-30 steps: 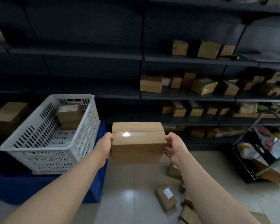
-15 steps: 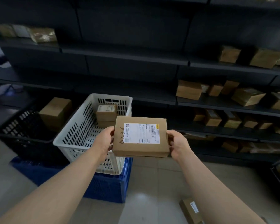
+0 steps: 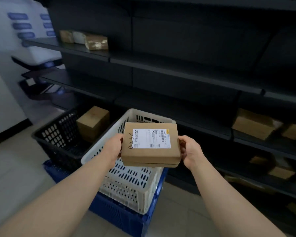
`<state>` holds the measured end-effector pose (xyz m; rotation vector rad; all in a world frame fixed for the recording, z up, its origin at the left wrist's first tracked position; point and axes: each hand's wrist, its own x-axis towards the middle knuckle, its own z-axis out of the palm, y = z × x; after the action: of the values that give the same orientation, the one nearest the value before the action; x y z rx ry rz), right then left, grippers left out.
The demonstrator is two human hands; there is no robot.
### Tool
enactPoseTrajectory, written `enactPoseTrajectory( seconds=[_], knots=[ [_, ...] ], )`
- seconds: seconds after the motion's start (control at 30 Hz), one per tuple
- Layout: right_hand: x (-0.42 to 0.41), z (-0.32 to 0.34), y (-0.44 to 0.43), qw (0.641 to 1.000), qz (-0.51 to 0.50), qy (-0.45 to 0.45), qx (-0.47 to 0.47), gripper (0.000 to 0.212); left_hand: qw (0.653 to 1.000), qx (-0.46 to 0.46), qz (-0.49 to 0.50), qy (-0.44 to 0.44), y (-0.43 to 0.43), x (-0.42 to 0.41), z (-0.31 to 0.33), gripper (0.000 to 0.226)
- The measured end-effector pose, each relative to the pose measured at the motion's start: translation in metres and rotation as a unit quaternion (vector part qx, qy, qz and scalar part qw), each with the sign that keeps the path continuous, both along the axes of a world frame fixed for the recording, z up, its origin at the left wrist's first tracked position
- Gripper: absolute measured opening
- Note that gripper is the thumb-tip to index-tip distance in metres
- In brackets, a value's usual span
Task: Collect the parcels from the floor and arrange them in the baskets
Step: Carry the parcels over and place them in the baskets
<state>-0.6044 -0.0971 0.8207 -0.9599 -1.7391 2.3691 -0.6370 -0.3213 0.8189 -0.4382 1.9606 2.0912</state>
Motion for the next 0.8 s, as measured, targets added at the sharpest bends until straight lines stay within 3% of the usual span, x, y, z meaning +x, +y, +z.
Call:
enactPoseTrajectory(
  seconds=[0.17,0.47,0.63,0.8],
  knots=[
    [-0.073,0.002,-0.053,0.996,0.092,0.005,0.01,0.021,0.997,-0.015,0.075,-0.017,-0.059,-0.043,0.002,0.025],
    [-0.19,-0.013,-0.211,0.978,0.209,0.027,0.012,0.017,0.977,-0.143,0.158,-0.02,-0.221,-0.157,-0.017,0.046],
    [-0.261,-0.042,-0.294,0.978,0.206,-0.015,0.014,0.018,0.981,-0.137,0.119,-0.064,-0.304,-0.237,-0.043,0.04],
    [-0.306,-0.079,-0.346,0.974,0.182,-0.136,0.017,0.021,0.983,-0.118,0.022,-0.14,-0.344,-0.301,-0.069,0.026]
  ],
)
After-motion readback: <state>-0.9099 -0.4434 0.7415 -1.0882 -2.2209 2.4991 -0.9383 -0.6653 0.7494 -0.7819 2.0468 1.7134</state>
